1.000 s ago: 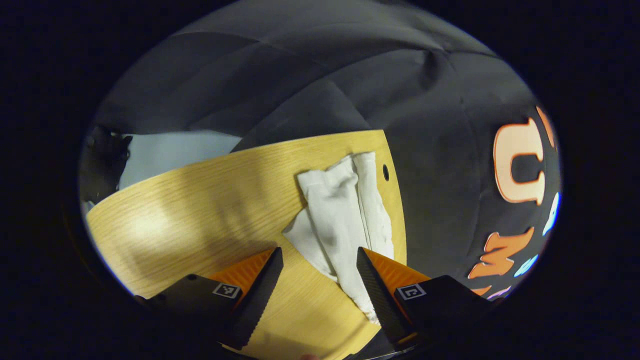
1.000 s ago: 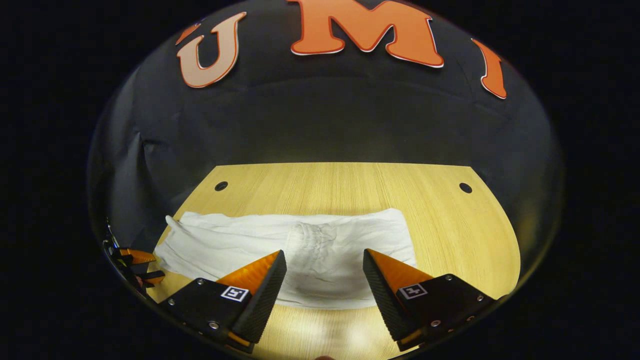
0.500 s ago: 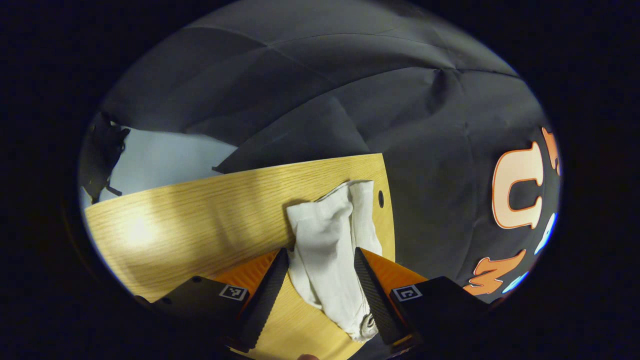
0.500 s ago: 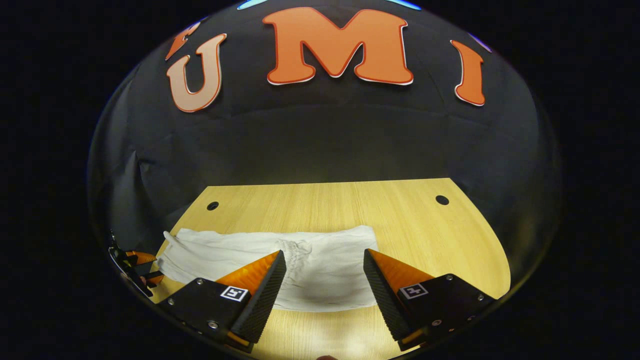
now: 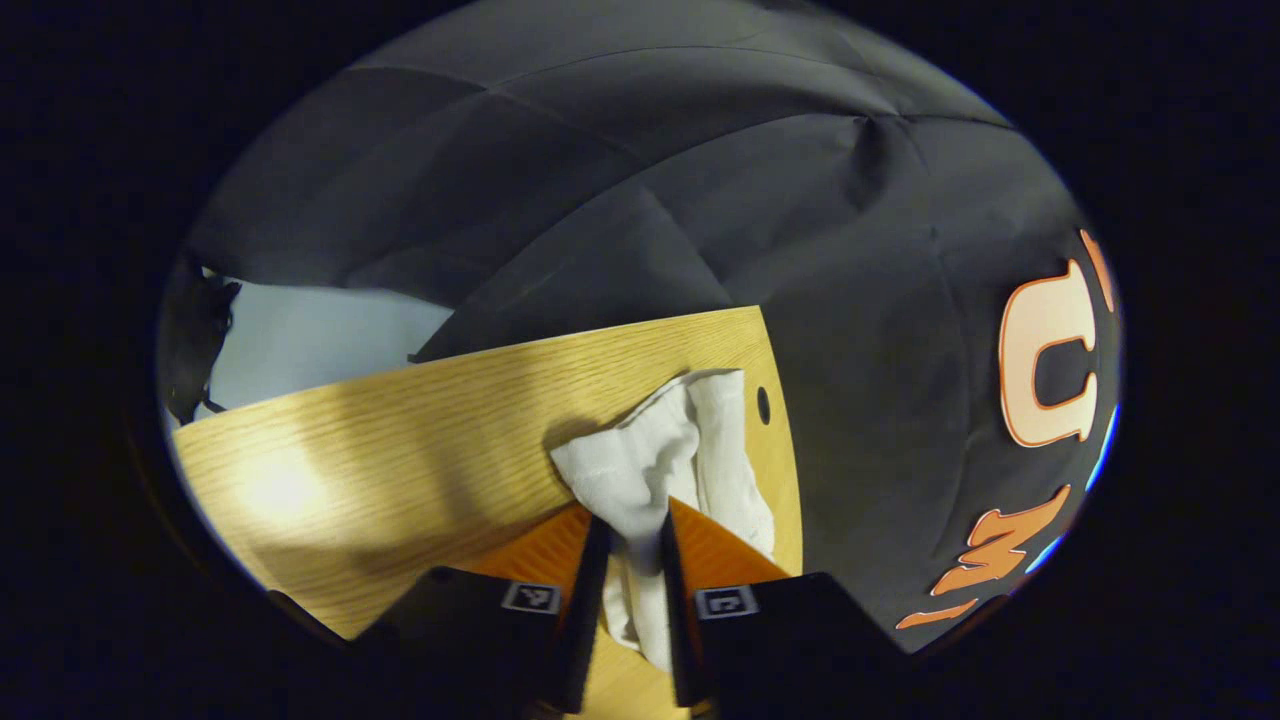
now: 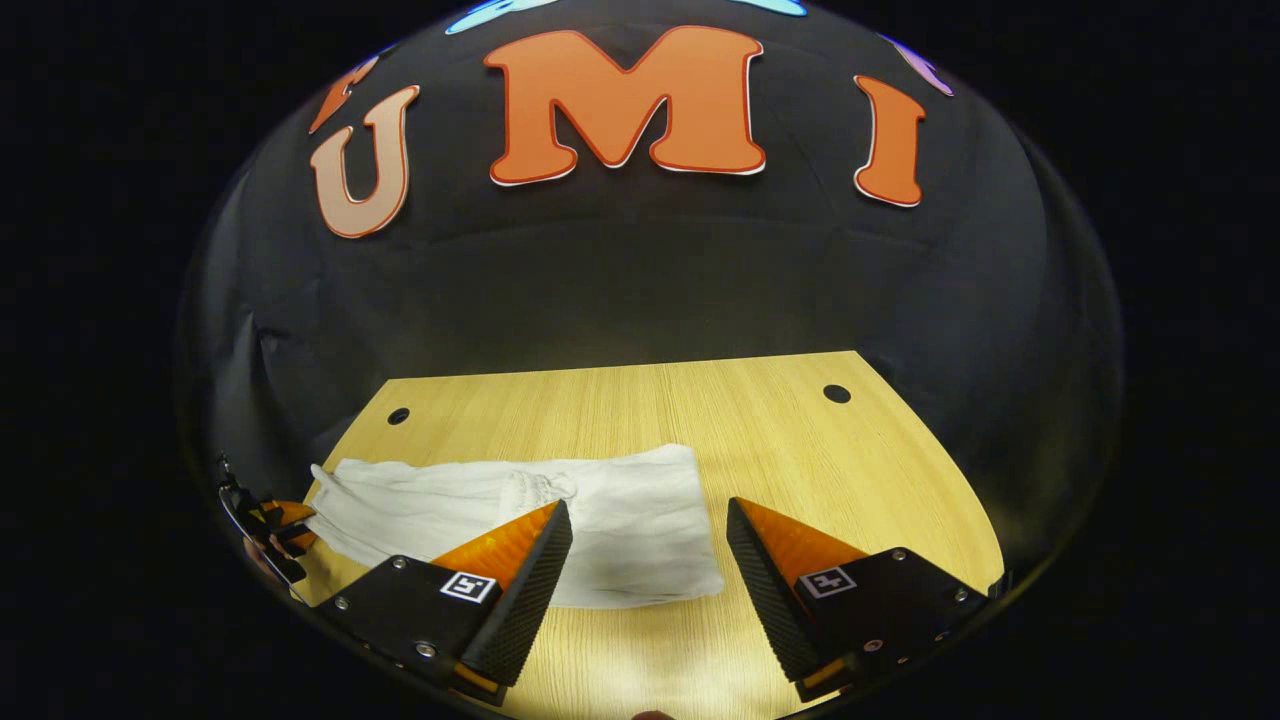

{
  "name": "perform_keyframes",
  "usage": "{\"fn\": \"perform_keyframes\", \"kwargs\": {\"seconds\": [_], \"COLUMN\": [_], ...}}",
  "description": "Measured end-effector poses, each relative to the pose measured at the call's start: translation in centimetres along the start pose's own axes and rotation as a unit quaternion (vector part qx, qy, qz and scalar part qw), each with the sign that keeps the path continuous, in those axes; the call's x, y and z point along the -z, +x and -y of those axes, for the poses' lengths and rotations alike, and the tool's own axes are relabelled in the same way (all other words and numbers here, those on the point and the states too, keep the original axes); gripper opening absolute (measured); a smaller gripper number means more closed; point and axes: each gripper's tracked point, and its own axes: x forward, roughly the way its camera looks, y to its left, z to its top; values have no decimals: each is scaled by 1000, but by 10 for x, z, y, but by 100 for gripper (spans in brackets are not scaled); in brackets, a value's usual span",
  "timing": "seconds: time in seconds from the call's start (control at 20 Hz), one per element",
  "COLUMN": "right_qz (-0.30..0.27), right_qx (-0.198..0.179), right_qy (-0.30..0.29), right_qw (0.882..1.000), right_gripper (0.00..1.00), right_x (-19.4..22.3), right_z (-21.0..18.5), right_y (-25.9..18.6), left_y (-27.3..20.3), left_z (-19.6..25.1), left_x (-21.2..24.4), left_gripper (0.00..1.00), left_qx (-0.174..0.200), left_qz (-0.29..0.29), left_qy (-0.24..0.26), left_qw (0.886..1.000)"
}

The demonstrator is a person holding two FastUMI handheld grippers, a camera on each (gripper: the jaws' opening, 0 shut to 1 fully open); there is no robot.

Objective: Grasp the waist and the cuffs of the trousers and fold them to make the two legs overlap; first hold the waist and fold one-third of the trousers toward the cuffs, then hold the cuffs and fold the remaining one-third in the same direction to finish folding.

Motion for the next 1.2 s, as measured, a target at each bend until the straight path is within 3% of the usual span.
{"fn": "perform_keyframes", "kwargs": {"seconds": [0.05, 0.2, 0.4, 0.75, 1.2], "right_qz": [-1, -3, 5, 20, 38], "right_qx": [0, -5, -29, -60, -64], "right_qy": [1, 9, 16, 21, 41], "right_qw": [1000, 1000, 999, 998, 996], "right_gripper": [94, 94, 94, 95, 95], "right_x": [3, 4, -5, -22, -26], "right_z": [1, 3, 4, 21, 58], "right_y": [-1, -1, 5, 13, 10], "left_y": [2, -10, -23, -70, -105], "left_z": [2, 24, 81, 169, 298], "left_x": [1, -3, 0, 22, 86], "left_gripper": [17, 11, 6, 8, 8], "left_qx": [-1, 20, 47, 99, 160], "left_qz": [1, 17, 40, 69, 69], "left_qy": [1, 47, 139, 209, 305], "left_qw": [1000, 999, 988, 971, 936]}}
